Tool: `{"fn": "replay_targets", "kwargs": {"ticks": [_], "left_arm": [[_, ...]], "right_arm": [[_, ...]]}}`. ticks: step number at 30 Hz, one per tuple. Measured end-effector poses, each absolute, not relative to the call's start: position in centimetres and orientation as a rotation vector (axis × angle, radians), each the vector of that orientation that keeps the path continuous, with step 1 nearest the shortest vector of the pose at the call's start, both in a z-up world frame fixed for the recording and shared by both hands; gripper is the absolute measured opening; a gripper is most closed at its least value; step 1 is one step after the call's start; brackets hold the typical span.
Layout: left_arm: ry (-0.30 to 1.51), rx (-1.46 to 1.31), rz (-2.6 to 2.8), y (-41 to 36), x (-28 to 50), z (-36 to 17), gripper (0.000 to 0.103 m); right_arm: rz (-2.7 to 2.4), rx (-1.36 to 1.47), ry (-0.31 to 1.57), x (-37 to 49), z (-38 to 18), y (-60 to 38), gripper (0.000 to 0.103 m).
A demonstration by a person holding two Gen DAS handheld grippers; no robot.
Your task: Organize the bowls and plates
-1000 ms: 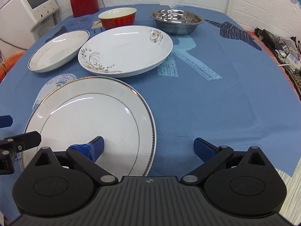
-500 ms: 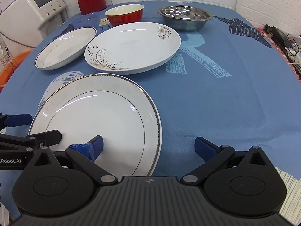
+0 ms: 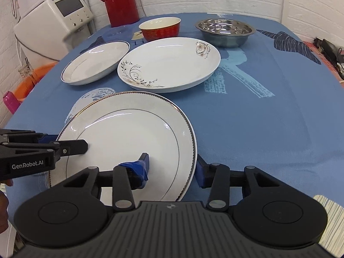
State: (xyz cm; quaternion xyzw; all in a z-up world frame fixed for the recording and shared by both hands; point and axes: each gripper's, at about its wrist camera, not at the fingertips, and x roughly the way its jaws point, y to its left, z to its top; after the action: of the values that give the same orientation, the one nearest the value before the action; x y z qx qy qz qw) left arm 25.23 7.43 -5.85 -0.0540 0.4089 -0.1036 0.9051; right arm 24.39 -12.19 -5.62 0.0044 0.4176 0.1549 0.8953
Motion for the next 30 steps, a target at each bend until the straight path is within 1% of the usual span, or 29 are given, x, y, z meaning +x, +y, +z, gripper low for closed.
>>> {"fn": "replay_targets", "kwargs": {"ticks": [1,2,8,10,15,25,30], "left_arm": [[0.853,-0.126,-0.217,7.6,25.3,-5.8,0.015],[0.860,-0.141,-0.218,7.8,25.3,-5.7,0.014],[0.850,-0.149,-0.160,10.2,24.6,-5.4,0.013],[0.828,-0.133,-0.117,11.5,24.4,-4.8,0.013],[0.798,-0.105,-0.027,15.4,24.1,-3.7,0.013],[0.813,-0.170,0.034,20.6,24.5,-5.0,0.014],[0.817,-0.206,-0.002,21.1,23.6,-5.8,0.015]], "right_arm": [[0.321,0.034,0.869,24.3,-5.6,-12.2,0.028],[0.328,0.045,0.871,24.2,-5.6,-12.2,0.028],[0.388,0.110,0.870,23.4,-5.7,-9.6,0.031],[0.427,0.111,0.873,23.6,-5.7,-8.0,0.033],[0.501,0.097,0.866,24.5,-5.9,-3.6,0.033],[0.545,0.013,0.869,25.3,-5.7,0.9,0.037],[0.554,-0.048,0.863,25.2,-5.8,1.1,0.037]]}}
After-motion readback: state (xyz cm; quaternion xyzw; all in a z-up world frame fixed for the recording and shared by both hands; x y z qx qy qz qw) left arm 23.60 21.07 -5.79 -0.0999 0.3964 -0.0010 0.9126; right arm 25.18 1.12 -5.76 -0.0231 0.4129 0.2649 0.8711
